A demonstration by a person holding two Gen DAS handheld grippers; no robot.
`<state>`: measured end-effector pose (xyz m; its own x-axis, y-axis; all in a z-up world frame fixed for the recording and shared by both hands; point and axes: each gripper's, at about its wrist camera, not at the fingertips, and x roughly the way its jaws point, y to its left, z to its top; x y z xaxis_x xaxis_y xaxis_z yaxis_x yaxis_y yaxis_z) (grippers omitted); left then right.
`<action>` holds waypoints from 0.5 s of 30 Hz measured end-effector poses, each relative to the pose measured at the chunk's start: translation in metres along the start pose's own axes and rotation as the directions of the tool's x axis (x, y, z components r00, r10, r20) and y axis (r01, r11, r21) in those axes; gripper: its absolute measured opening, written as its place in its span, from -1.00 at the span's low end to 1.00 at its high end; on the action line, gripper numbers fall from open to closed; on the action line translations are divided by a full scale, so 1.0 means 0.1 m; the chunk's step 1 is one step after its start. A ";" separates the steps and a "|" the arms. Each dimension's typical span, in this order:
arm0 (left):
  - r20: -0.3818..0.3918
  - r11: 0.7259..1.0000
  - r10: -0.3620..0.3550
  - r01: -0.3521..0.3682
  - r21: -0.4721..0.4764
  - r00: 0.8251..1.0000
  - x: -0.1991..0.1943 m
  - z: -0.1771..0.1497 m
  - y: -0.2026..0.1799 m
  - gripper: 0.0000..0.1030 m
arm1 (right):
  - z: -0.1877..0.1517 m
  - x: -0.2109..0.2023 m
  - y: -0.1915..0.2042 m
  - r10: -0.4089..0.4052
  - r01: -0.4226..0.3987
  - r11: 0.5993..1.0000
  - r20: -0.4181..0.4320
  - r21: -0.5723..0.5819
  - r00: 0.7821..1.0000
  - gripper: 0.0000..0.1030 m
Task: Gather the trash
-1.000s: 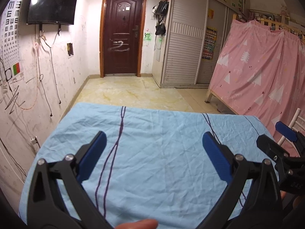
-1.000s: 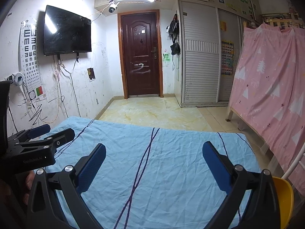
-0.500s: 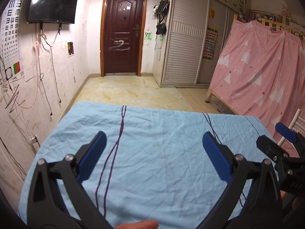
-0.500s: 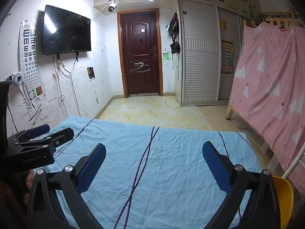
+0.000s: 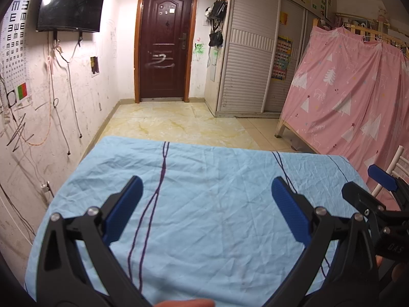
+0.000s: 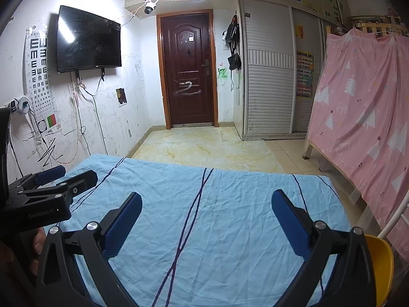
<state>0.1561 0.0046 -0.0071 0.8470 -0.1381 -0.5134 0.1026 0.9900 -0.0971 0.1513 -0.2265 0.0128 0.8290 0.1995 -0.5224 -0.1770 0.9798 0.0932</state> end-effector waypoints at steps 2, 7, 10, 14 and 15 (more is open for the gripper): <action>0.005 1.000 0.001 -0.001 0.003 1.000 0.00 -0.01 0.00 0.87 | 0.00 0.00 0.00 0.000 0.000 1.000 0.001 0.000 1.000 0.83; 0.003 1.000 0.000 0.000 0.003 1.000 0.00 -0.02 0.00 0.87 | 0.00 0.00 0.00 0.001 -0.001 1.000 0.000 -0.001 1.000 0.83; 0.002 1.000 0.001 -0.001 0.002 1.000 0.00 -0.02 -0.01 0.87 | 0.00 0.00 0.00 0.000 0.000 1.000 0.001 0.000 1.000 0.83; 0.003 1.000 0.000 0.000 0.002 1.000 0.00 -0.02 0.00 0.87 | 0.00 0.00 0.00 0.000 0.000 1.000 0.000 0.000 1.000 0.83; 0.003 1.000 0.000 0.000 0.002 1.000 0.00 -0.02 0.00 0.87 | 0.00 0.00 0.00 0.000 0.000 1.000 0.000 0.000 1.000 0.83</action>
<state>0.1551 0.0043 -0.0090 0.8486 -0.1379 -0.5108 0.1035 0.9901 -0.0952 0.1516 -0.2264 0.0132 0.8292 0.1994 -0.5222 -0.1769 0.9798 0.0931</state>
